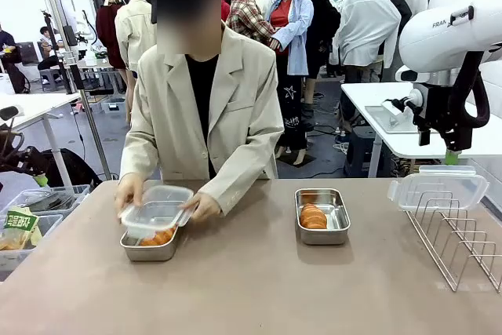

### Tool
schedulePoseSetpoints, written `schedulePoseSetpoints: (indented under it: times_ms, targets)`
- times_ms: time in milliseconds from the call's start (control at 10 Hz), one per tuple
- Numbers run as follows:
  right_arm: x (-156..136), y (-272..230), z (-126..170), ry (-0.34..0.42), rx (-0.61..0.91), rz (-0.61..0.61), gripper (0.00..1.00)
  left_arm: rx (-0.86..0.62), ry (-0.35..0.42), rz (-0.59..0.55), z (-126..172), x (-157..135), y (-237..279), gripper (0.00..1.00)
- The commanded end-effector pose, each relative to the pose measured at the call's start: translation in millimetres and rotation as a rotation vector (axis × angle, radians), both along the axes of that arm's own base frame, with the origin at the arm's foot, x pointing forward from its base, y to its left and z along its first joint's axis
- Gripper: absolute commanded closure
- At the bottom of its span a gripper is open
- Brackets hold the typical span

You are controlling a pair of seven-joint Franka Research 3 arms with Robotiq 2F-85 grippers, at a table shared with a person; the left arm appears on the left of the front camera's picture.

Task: Place the bread in airtight containers.
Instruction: Pick up one Airtight Container lid and hand it to the human.

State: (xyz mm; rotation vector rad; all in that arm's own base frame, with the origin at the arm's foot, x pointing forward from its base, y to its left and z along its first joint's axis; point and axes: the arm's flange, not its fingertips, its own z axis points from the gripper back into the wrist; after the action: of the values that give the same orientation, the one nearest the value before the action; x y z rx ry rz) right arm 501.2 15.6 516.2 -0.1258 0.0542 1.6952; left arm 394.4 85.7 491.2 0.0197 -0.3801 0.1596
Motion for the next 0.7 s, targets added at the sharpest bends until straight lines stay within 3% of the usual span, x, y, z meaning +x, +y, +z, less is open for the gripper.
schedulePoseSetpoints:
  times_ms: [0,600]
  targets:
    - [-1.8,-1.0,2.4,0.010,0.004,0.011,0.00,-0.001,0.003,0.001,1.2,-0.4,0.5,0.00]
    - [-1.8,-1.0,2.4,0.010,0.004,0.011,0.00,-0.001,0.003,0.001,1.2,-0.4,0.5,0.00]
